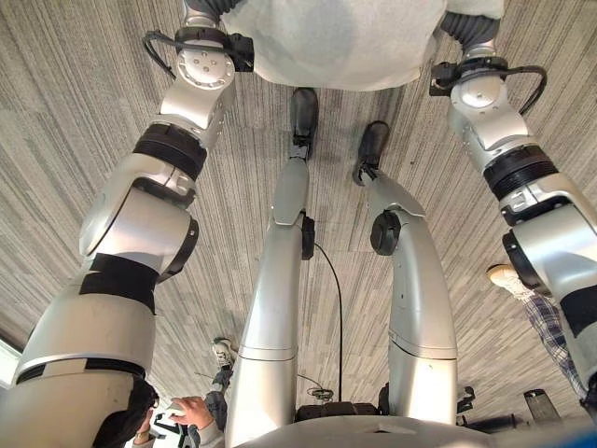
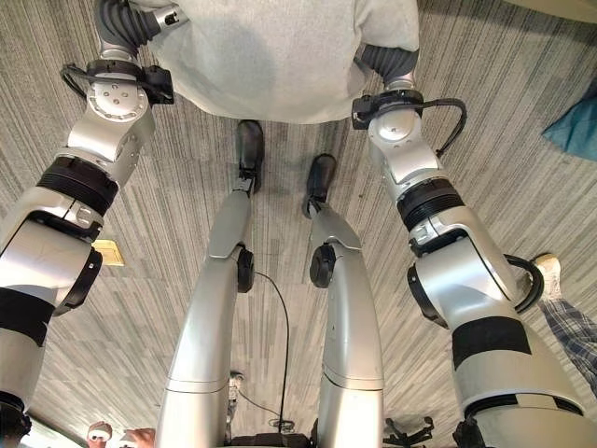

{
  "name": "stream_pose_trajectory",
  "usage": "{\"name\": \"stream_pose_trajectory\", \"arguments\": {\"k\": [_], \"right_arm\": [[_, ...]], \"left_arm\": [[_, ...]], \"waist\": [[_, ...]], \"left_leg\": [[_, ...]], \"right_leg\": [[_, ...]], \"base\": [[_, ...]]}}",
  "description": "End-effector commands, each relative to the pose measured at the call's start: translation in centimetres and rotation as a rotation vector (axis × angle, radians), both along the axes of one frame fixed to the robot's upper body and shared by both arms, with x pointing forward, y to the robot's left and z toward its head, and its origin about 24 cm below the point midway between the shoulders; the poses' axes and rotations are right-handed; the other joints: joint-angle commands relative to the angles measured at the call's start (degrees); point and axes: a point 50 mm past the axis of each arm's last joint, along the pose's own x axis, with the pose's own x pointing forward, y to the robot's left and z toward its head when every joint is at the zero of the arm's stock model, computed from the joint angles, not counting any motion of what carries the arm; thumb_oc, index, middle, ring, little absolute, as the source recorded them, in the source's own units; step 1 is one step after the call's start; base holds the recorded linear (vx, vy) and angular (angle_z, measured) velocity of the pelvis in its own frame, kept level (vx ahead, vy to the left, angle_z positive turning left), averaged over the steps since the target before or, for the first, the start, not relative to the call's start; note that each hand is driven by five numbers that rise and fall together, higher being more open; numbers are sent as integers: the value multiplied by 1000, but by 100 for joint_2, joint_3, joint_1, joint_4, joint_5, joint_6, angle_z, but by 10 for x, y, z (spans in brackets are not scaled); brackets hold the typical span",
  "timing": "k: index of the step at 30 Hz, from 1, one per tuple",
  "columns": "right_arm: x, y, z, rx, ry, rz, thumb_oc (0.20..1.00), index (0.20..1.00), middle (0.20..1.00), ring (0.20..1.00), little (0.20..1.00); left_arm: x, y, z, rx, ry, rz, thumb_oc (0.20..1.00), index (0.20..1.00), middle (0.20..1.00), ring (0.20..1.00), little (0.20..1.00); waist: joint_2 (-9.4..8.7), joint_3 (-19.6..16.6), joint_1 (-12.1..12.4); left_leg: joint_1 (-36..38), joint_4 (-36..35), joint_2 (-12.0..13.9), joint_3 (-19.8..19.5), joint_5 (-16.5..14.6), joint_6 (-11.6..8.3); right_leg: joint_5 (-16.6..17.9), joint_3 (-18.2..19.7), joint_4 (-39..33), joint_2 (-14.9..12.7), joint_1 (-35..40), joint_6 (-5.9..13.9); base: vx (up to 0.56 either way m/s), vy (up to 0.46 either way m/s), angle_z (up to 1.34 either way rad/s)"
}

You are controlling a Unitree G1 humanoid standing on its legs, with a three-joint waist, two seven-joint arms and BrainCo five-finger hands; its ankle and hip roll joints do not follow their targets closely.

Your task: Pick up all the scattered cushions and arrange them neatly on the sofa.

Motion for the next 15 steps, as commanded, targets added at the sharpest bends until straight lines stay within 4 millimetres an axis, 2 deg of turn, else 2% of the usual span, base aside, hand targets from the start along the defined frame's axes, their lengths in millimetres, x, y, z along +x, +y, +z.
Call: {"name": "stream_pose_trajectory", "arguments": {"k": [1, 2, 3, 4, 5, 6, 7, 9, 13, 15], "right_arm": [[-9, 91, -13, -143, -4, 279, 1000, 1000, 1000, 1000, 1000], [-12, 105, -15, -156, 0, 316, 564, 564, 564, 564, 564], [-13, 111, -15, -155, -3, 331, 200, 200, 200, 200, 200], [-14, 114, -13, -154, -7, 340, 200, 200, 200, 200, 200], [-15, 116, -13, -147, -12, 348, 200, 200, 200, 200, 200], [-15, 116, -13, -147, -11, 348, 200, 200, 200, 200, 200], [-18, 121, -10, -124, -27, 370, 200, 200, 200, 200, 200], [-19, 120, -7, -115, -44, 370, 200, 200, 200, 200, 200], [-21, 114, -3, -106, -75, 355, 200, 200, 200, 200, 200], [-22, 105, -2, -66, -98, 341, 200, 200, 200, 200, 200]], "left_arm": [[-9, -65, 14, 31, -96, -221, 1000, 1000, 1000, 1000, 1000], [-12, -73, 18, 12, -113, -258, 1000, 1000, 1000, 1000, 1000], [-13, -76, 20, -5, -125, -276, 1000, 1000, 1000, 1000, 1000], [-14, -77, 21, -14, -130, -285, 840, 840, 840, 840, 840], [-16, -78, 23, -21, -141, -295, 567, 567, 567, 567, 567], [-16, -78, 23, -22, -140, -295, 231, 231, 231, 231, 231], [-18, -80, 24, -45, -156, -320, 200, 200, 200, 200, 200], [-19, -79, 23, -72, -161, -333, 200, 200, 200, 200, 200], [-22, -78, 20, -106, -173, -353, 200, 200, 200, 200, 200], [-22, -77, 12, -153, -168, -380, 200, 200, 200, 200, 200]], "waist": [[274, -559, -201], [304, -582, -176], [318, -597, -168], [328, -611, -164], [334, -625, -160], [335, -630, -162], [340, -664, -155], [338, -709, -150], [323, -805, -149], [337, -867, -156]], "left_leg": [[-68, 1124, 103, -304, -1209, -180], [-99, 1122, 103, -300, -1201, -183], [-115, 1121, 105, -303, -1199, -183], [-121, 1120, 102, -308, -1197, -183], [-136, 1122, 102, -308, -1194, -184], [-142, 1123, 101, -309, -1194, -185], [-154, 1121, 96, -309, -1183, -193], [-138, 1094, 95, -324, -1179, -201], [-103, 1038, 87, -308, -1175, -200], [5, 959, 111, -285, -1166, -209]], "right_leg": [[347, 771, -573, -154, 269, 996], [335, 761, -549, -167, 225, 998], [328, 755, -541, -176, 211, 1000], [328, 755, -523, -175, 193, 1002], [327, 752, -512, -177, 175, 1002], [326, 751, -510, -178, 169, 1002], [328, 758, -501, -170, 159, 998], [334, 755, -514, -166, 168, 990], [336, 739, -535, -135, 212, 976], [348, 730, -600, -99, 314, 969]], "base": [[0, 0, 0], [0, 0, 0], [0, 0, 0], [0, 0, 0], [0, 0, 0], [0, 0, 0], [0, 0, 0], [0, 0, 0], [0, 0, 0], [0, 0, 0]]}}
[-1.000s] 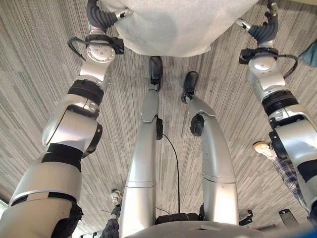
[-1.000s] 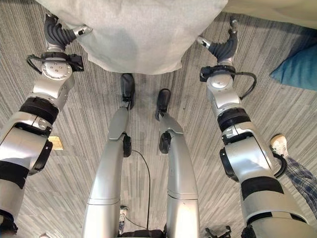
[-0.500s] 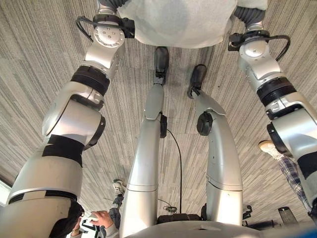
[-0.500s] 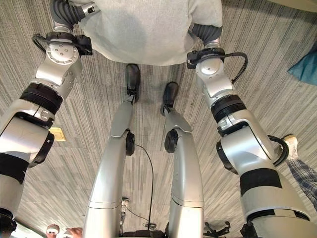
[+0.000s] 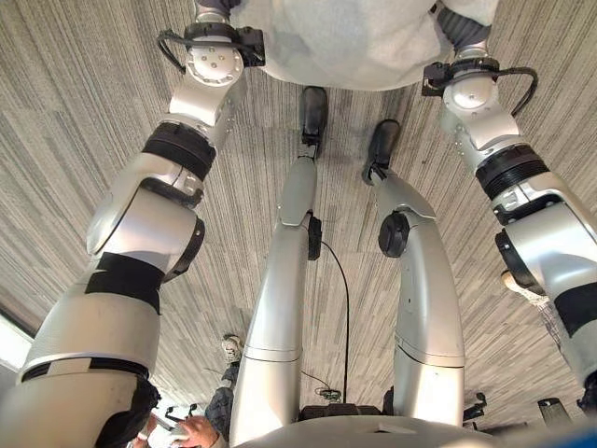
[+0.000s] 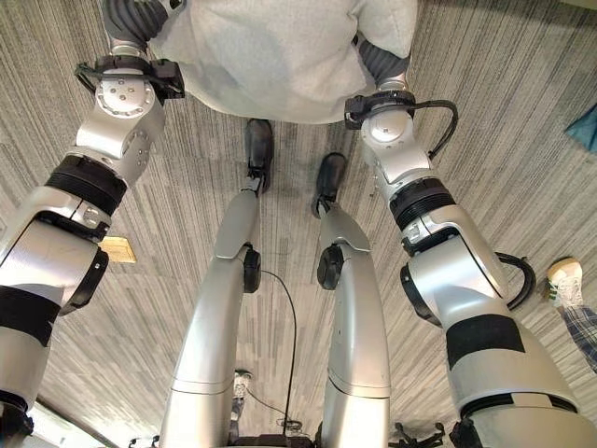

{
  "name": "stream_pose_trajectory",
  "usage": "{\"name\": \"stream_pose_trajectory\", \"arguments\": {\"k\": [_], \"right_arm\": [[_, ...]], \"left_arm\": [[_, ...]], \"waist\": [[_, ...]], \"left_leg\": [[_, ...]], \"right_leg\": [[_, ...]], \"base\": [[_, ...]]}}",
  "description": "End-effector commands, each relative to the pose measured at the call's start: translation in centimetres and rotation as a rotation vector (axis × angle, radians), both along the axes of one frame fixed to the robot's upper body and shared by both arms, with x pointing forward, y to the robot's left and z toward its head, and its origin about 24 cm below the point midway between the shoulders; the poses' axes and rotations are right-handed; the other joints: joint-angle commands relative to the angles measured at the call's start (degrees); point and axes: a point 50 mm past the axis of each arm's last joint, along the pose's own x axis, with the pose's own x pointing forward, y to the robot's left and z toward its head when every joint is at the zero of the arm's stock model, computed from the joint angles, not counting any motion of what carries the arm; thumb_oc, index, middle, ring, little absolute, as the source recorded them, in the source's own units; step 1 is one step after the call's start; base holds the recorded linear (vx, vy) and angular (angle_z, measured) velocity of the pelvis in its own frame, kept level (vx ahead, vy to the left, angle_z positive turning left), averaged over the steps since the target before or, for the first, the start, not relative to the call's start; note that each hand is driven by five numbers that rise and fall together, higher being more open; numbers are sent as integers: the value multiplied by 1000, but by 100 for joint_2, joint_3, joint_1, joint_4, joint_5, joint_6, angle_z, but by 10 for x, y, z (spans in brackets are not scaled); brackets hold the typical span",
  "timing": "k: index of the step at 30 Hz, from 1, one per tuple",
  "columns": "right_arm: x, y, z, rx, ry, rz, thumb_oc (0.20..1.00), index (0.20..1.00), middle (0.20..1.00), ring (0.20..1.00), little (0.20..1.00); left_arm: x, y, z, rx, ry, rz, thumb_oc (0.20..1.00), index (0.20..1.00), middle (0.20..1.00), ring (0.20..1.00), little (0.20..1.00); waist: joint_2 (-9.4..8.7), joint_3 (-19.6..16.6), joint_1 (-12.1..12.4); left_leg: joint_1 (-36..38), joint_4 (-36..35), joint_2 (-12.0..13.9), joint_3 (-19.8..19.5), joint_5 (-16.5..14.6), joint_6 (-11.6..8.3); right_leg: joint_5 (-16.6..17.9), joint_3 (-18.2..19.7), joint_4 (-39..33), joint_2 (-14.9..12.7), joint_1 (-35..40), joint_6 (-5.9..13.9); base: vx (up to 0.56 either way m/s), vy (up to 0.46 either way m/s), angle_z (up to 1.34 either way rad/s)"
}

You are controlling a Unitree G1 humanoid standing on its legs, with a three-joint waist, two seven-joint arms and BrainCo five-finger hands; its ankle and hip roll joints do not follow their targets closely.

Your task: Pick up all the scattered cushions and arrange them neatly on the sofa.

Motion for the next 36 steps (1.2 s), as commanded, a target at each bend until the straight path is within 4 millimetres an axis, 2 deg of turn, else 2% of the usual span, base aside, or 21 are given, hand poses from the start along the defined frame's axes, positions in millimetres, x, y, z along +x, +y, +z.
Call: {"name": "stream_pose_trajectory", "arguments": {"k": [1, 2, 5, 6, 8, 9, 11, 12, 15, 16, 17, 22, 23, 26, 27, 29, 32, 36], "right_arm": [[-21, 100, -7, -51, -83, 326, 200, 200, 200, 200, 200], [-21, 97, -8, -39, -86, 320, 200, 200, 200, 200, 200], [-24, 73, -24, 33, -105, 287, 200, 200, 200, 200, 200], [-24, 73, -26, 33, -101, 286, 200, 200, 200, 200, 200], [-28, 65, -35, 71, -106, 286, 200, 200, 200, 200, 200], [-29, 59, -48, 88, -88, 286, 200, 200, 200, 200, 200], [-31, 55, -55, 98, -80, 285, 200, 200, 200, 200, 200], [-35, 48, -67, 109, -73, 280, 200, 200, 200, 200, 200], [-44, 40, -84, 113, -62, 281, 200, 200, 200, 200, 200], [-49, 34, -93, 115, -62, 278, 200, 200, 200, 200, 200], [-56, 27, -108, 114, -40, 270, 200, 200, 200, 200, 200], [-74, 17, -146, 81, 46, 270, 200, 200, 200, 200, 200], [-81, 11, -163, 56, 97, 261, 200, 200, 200, 200, 200], [-96, 0, -187, 38, 168, 255, 200, 200, 200, 200, 200], [-106, -11, -198, 26, 199, 236, 200, 200, 200, 200, 200], [-115, -23, -209, 0, 236, 210, 200, 200, 200, 200, 200], [-128, -41, -221, -28, 288, 171, 200, 200, 200, 200, 200], [-136, -50, -228, -25, 318, 143, 200, 200, 200, 200, 200]], "left_arm": [[-20, -66, 6, -93, -157, -311, 200, 200, 200, 200, 200], [-21, -67, 4, -95, -156, -318, 200, 200, 200, 200, 200], [-26, -69, -31, -186, -123, -392, 200, 200, 200, 200, 200], [-27, -69, -33, -187, -119, -392, 200, 200, 200, 200, 200], [-30, -70, -51, -224, -96, -415, 200, 200, 200, 200, 200], [-33, -71, -67, -238, -70, -434, 200, 200, 200, 200, 200], [-36, -70, -77, -250, -61, -436, 200, 200, 200, 200, 200], [-41, -70, -93, -248, -34, -449, 200, 200, 200, 200, 200], [-48, -66, -121, -211, 18, -453, 200, 200, 200, 200, 200], [-53, -60, -138, -204, 54, -448, 200, 200, 200, 200, 200], [-59, -57, -156, -212, 94, -456, 200, 200, 200, 200, 200], [-76, -46, -196, -248, 196, -452, 200, 200, 200, 200, 200], [-84, -41, -211, -259, 236, -448, 200, 200, 200, 200, 200], [-97, -35, -233, -258, 297, -453, 200, 200, 200, 200, 200], [-105, -32, -242, -240, 326, -460, 200, 200, 200, 200, 200], [-112, -27, -251, -237, 356, -456, 200, 200, 200, 200, 200], [-121, -17, -265, -237, 409, -438, 200, 200, 200, 200, 200], [-127, -16, -272, -254, 435, -432, 200, 200, 200, 200, 200]], "waist": [[146, -782, -265], [146, -793, -261], [170, -817, -281], [172, -801, -277], [167, -792, -293], [174, -774, -298], [182, -739, -306], [191, -763, -310], [199, -774, -312], [208, -862, -307], [201, -887, -307], [145, -1048, -322], [122, -1117, -334], [106, -1252, -356], [113, -1366, -382], [117, -1481, -429], [135, -1733, -529], [86, -1809, -568]], "left_leg": [[208, 933, 113, -265, -1223, -194], [265, 904, 121, -263, -1222, -197], [945, 563, 175, -253, -1171, -242], [1000, 535, 176, -255, -1164, -242], [1396, 323, 211, -278, -1134, -288], [1755, 133, 219, -320, -1105, -320], [2020, -7, 217, -343, -1077, -329], [2399, -238, 209, -377, -1038, -374], [3051, -602, 233, -420, -951, -448], [3426, -807, 253, -435, -883, -512], [3835, -1058, 289, -437, -648, -543], [4878, -1391, 438, -444, -625, -618], [5314, -1511, 503, -438, -621, -638], [5984, -1667, 601, -406, -629, -672], [6390, -1812, 682, -371, -593, -718], [6738, -1929, 793, -297, -564, -802], [7307, -2090, 1000, -160, -524, -887], [7523, -1883, 1045, -115, -614, -873]], "right_leg": [[321, 726, -659, -78, 535, 981], [328, 728, -683, -73, 586, 986], [378, 647, -909, -29, 1204, 1007], [386, 644, -935, -27, 1260, 1007], [410, 588, -1057, -46, 1619, 1025], [427, 559, -1200, -63, 1947, 1024], [460, 515, -1306, -82, 2175, 1022], [475, 475, -1493, -103, 2519, 1014], [519, 343, -1850, -100, 3158, 992], [544, 265, -2067, -97, 3529, 977], [738, 140, -2376, -98, 3952, 930], [712, 13, -2756, -79, 5028, 910], [695, -24, -2886, -56, 5477, 904], [645, -76, -3072, -5, 6178, 898], [620, -129, -3222, 29, 6637, 897], [540, -128, -3291, 92, 6990, 877], [443, -134, -3408, 221, 7554, 839], [321, -59, -3528, 315, 7973, 752]], "base": [[0, 0, 0], [-40, 6, -1], [-71, 15, -2], [-58, 6, -4], [-46, -27, -7], [-45, -21, -5], [-35, -21, 0], [-19, -48, 1], [0, -51, -1], [-46, -86, -6], [-51, -83, -7], [14, -84, 1], [102, -123, -1], [114, -110, -3], [167, -108, 0], [161, -120, 3], [135, -128, 1], [63, -102, 3]]}}
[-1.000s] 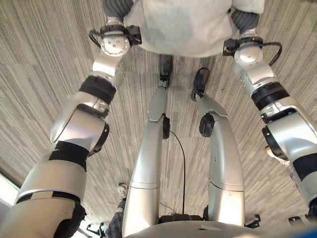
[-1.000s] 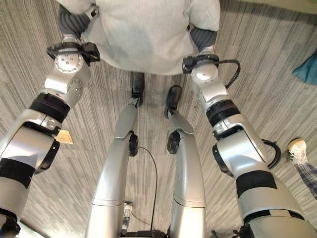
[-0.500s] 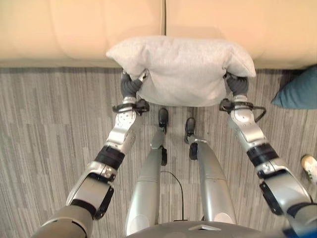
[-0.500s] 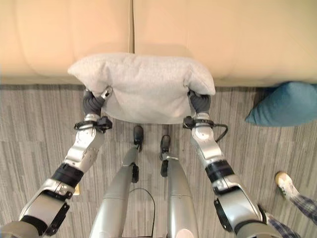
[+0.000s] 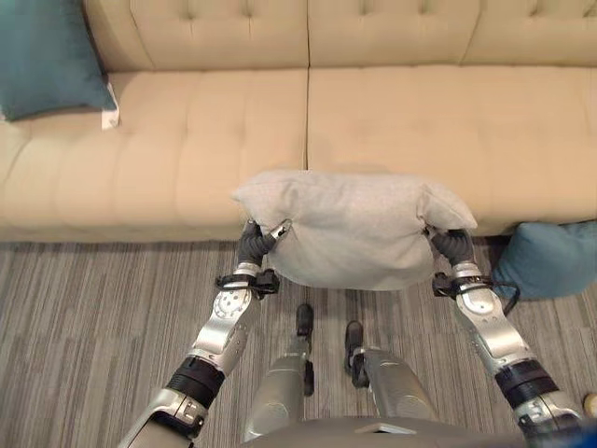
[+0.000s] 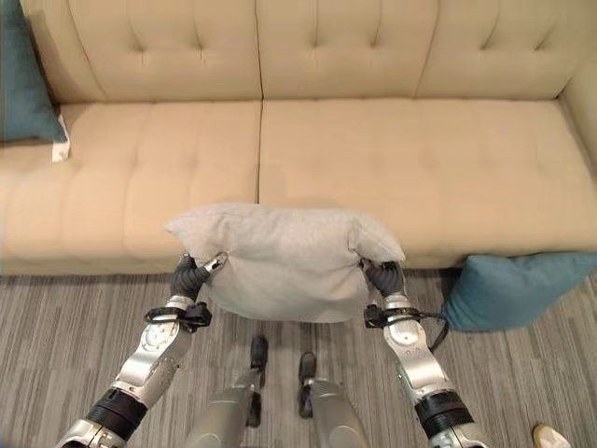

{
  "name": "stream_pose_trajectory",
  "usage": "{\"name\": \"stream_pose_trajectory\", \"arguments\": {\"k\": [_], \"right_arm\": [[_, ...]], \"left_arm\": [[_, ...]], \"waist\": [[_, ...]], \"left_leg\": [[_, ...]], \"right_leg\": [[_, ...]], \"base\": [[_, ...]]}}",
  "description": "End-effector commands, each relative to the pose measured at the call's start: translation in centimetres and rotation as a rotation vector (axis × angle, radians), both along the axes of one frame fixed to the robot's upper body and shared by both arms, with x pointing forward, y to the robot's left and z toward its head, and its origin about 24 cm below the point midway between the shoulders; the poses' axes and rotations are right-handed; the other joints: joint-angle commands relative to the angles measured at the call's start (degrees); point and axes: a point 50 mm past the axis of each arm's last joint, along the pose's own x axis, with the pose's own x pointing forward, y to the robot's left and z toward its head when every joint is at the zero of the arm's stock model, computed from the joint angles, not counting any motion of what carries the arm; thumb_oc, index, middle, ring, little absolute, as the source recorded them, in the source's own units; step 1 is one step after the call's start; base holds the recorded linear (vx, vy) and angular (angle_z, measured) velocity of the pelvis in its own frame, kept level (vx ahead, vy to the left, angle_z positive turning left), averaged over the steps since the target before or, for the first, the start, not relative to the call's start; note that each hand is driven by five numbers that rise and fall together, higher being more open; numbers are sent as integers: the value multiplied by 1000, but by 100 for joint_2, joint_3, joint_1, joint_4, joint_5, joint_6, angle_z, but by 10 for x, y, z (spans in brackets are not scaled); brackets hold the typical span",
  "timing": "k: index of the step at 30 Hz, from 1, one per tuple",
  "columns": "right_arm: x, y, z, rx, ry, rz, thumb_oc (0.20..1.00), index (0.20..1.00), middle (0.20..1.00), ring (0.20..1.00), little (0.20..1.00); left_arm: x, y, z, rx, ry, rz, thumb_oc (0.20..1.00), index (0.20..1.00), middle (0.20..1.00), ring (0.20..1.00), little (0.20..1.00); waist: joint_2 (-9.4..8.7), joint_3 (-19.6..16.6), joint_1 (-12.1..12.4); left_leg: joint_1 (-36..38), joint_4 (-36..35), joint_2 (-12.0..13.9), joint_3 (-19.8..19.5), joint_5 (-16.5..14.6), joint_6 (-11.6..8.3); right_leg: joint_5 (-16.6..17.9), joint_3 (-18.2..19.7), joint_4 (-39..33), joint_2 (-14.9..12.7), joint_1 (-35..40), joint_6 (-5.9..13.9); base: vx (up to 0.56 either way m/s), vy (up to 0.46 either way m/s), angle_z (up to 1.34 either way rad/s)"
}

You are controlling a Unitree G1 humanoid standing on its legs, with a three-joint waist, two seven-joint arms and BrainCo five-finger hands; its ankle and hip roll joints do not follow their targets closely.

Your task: Pick up all the scattered cushions and arrange them neatly on the sofa.

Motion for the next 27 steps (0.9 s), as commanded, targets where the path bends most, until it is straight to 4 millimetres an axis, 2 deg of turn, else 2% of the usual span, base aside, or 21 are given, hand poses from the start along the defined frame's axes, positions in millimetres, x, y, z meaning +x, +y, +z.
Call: {"name": "stream_pose_trajectory", "arguments": {"k": [1, 3, 6, 8, 12, 16, 17, 18, 19, 21, 24, 25, 27], "right_arm": [[7, 6, 36, 3, -190, 47, 200, 200, 200, 200, 200], [6, 4, 34, 1, -180, 42, 200, 200, 200, 200, 200], [3, 4, 34, -9, -176, 52, 200, 200, 200, 200, 200], [3, 0, 33, -4, -163, 39, 200, 200, 200, 200, 200], [4, 3, 33, -2, -161, 49, 200, 200, 200, 200, 200], [8, 14, 35, 16, -166, 100, 200, 200, 200, 200, 200], [9, 16, 36, 18, -169, 106, 200, 200, 200, 200, 200], [12, 22, 38, 17, -178, 129, 200, 200, 200, 200, 200], [12, 22, 38, 17, -178, 130, 200, 200, 200, 200, 200], [17, 33, 43, 31, -199, 168, 200, 200, 200, 200, 200], [18, 36, 43, 33, -197, 183, 200, 200, 200, 200, 200], [18, 36, 43, 35, -193, 193, 200, 200, 200, 200, 200], [18, 35, 43, 33, -190, 191, 200, 200, 200, 200, 200]], "left_arm": [[11, -19, 37, -38, -191, -101, 200, 200, 200, 200, 200], [9, -18, 34, -42, -176, -96, 200, 200, 200, 200, 200], [5, -20, 29, -37, -157, -105, 200, 200, 200, 200, 200], [3, -22, 27, -4, -145, -121, 200, 200, 200, 200, 200], [2, -19, 28, 1, -151, -109, 200, 200, 200, 200, 200], [-6, -10, 27, 8, -152, -95, 200, 200, 200, 200, 200], [-7, -9, 27, 10, -150, -96, 200, 200, 200, 200, 200], [-9, -4, 29, 25, -160, -85, 200, 200, 200, 200, 200], [-9, -4, 29, 25, -160, -84, 200, 200, 200, 200, 200], [-9, 5, 34, 65, -186, -68, 200, 200, 200, 200, 200], [-10, 6, 33, 67, -186, -63, 200, 200, 200, 200, 200], [-11, 7, 33, 62, -188, -65, 200, 200, 200, 200, 200], [-11, 5, 33, 54, -187, -65, 200, 200, 200, 200, 200]], "waist": [[-192, -252, -75], [-214, -294, -78], [-303, -368, -21], [-322, -515, 1], [-317, -592, 51], [-330, -693, 242], [-328, -704, 275], [-291, -646, 346], [-296, -647, 354], [-176, -542, 428], [-157, -545, 413], [-206, -541, 381], [-221, -520, 342]], "left_leg": [[240, 666, 568, 13, -390, -584], [276, 781, 559, 37, -417, -561], [213, 908, 203, -179, -654, -403], [50, 697, 26, -43, -644, -255], [170, 629, -29, 24, -693, -210], [547, 371, -126, 108, -846, 1], [601, 340, -143, 121, -872, 43], [667, 332, -183, 131, -913, 164], [663, 334, -186, 143, -914, 168], [820, 264, -212, 52, -957, 328], [997, 151, -253, 9, -999, 358], [1078, 132, -332, -26, -1030, 368], [1214, 111, -406, -136, -1095, 387]], "right_leg": [[176, 179, -614, -346, 527, 663], [177, 174, -648, -340, 620, 656], [240, 290, -787, -349, 774, 653], [237, 376, -871, -314, 888, 701], [214, 473, -849, -320, 973, 745], [213, 564, -691, -480, 1110, 954], [232, 581, -591, -515, 1085, 988], [418, 620, -76, -629, 886, 1132], [409, 633, -53, -633, 868, 1136], [613, 694, 745, -655, 309, 1213], [526, 654, 454, -531, 155, 1104], [580, 674, 2, -397, 70, 1046], [727, 658, -364, -243, -101, 1058]], "base": [[67, -83, 3], [71, -67, 2], [81, -33, -2], [210, 85, 3], [124, 99, -26], [158, 180, -19], [84, 229, -27], [48, 164, -16], [15, 190, -14], [89, 202, -30], [133, 73, -28], [222, 36, -11], [180, 14, -13]]}}
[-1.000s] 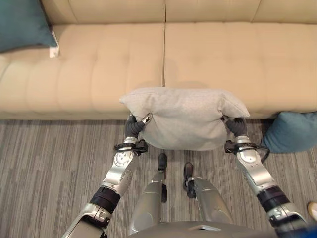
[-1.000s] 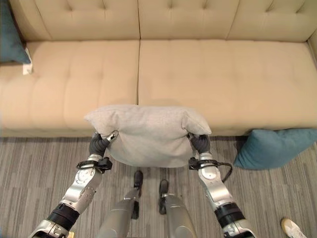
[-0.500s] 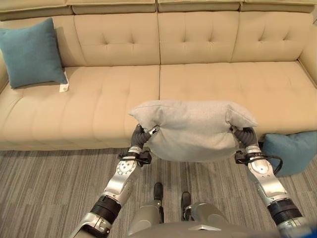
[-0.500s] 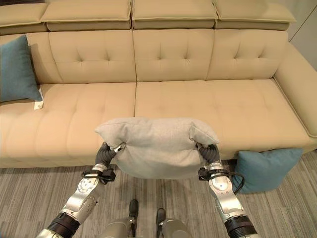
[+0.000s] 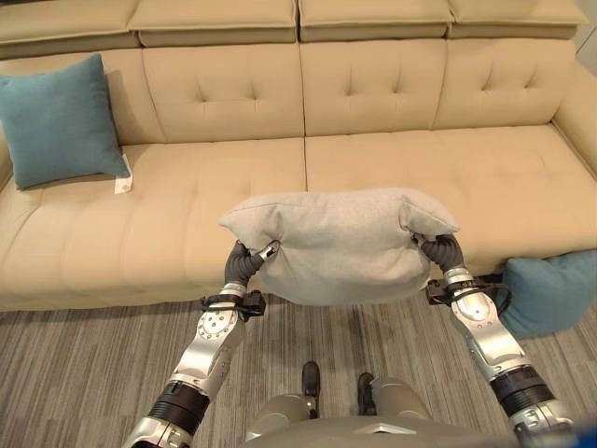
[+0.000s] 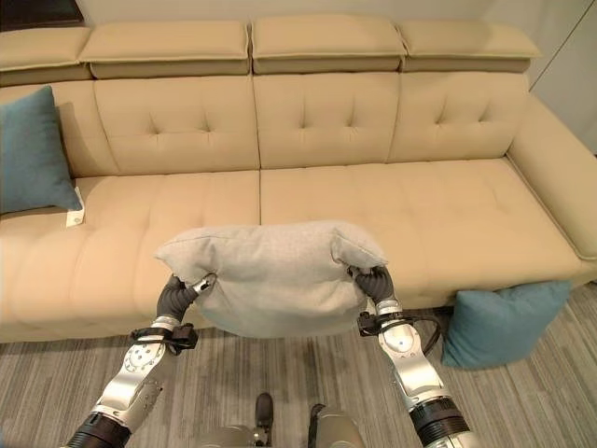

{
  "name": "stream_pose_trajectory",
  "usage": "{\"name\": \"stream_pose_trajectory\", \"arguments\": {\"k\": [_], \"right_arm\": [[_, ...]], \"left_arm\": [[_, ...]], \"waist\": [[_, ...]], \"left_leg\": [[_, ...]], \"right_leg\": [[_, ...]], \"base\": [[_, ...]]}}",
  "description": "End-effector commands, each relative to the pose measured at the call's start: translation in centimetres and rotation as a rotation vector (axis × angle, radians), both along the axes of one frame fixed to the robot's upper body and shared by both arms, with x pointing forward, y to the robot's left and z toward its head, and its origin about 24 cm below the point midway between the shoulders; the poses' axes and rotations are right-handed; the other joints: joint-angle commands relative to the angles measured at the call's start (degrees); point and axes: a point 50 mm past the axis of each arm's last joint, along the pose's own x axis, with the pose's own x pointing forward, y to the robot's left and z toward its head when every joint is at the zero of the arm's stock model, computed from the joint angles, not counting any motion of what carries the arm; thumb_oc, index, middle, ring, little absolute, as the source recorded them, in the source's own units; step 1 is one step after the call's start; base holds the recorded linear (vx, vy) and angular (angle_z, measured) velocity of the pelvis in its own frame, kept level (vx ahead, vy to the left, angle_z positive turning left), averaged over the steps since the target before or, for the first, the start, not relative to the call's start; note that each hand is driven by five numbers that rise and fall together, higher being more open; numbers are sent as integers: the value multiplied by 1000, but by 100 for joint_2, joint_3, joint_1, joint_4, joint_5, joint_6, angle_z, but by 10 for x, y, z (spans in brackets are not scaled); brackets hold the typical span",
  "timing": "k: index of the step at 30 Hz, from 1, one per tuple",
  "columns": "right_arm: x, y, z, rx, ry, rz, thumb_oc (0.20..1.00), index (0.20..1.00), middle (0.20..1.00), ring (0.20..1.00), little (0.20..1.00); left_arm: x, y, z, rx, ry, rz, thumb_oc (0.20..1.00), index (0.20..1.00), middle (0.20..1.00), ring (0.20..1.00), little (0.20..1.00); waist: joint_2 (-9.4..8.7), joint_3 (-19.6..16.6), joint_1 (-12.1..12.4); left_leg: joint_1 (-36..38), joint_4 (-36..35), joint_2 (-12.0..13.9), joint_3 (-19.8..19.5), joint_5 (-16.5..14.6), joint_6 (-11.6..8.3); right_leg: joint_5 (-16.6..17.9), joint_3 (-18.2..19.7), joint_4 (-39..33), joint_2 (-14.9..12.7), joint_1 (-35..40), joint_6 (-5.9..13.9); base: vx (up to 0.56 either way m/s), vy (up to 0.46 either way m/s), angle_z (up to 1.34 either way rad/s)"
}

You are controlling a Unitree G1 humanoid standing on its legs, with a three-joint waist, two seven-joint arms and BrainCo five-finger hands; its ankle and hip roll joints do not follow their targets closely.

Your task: Pick up all the scattered cushions and arrange them neatly on the sofa.

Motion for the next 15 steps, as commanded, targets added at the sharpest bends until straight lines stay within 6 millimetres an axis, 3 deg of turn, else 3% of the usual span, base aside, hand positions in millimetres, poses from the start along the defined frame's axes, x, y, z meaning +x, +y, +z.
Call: {"name": "stream_pose_trajectory", "arguments": {"k": [1, 5, 10, 15], "right_arm": [[14, 12, 43, 59, -220, 62, 200, 200, 200, 200, 200], [10, 7, 40, 62, -213, 44, 200, 200, 200, 200, 200], [3, -4, 37, 53, -201, 16, 200, 200, 200, 200, 200], [-2, -16, 35, 43, -195, -17, 200, 200, 200, 200, 200]], "left_arm": [[8, -24, 42, -37, -235, -121, 200, 200, 200, 200, 200], [10, -31, 42, -41, -240, -147, 200, 200, 200, 200, 200], [10, -40, 41, -71, -239, -167, 200, 200, 200, 200, 200], [12, -47, 44, -77, -247, -203, 200, 200, 200, 200, 200]], "waist": [[-99, -146, -87], [-184, -160, -152], [-193, -240, -199], [-274, -102, -361]], "left_leg": [[303, 333, -126, -603, -643, -357], [446, 373, -281, -869, -786, -411], [335, 725, -194, -961, -954, -634], [-385, 1969, -6, -432, -826, -890]], "right_leg": [[964, -89, -1266, 266, 281, 155], [1048, 91, -1657, 344, 534, 43], [946, -120, -1744, 276, 814, -72], [750, -393, -1744, 108, 1112, -231]], "base": [[144, -6, 15], [142, -32, 55], [145, -90, 46], [78, -71, 74]]}}
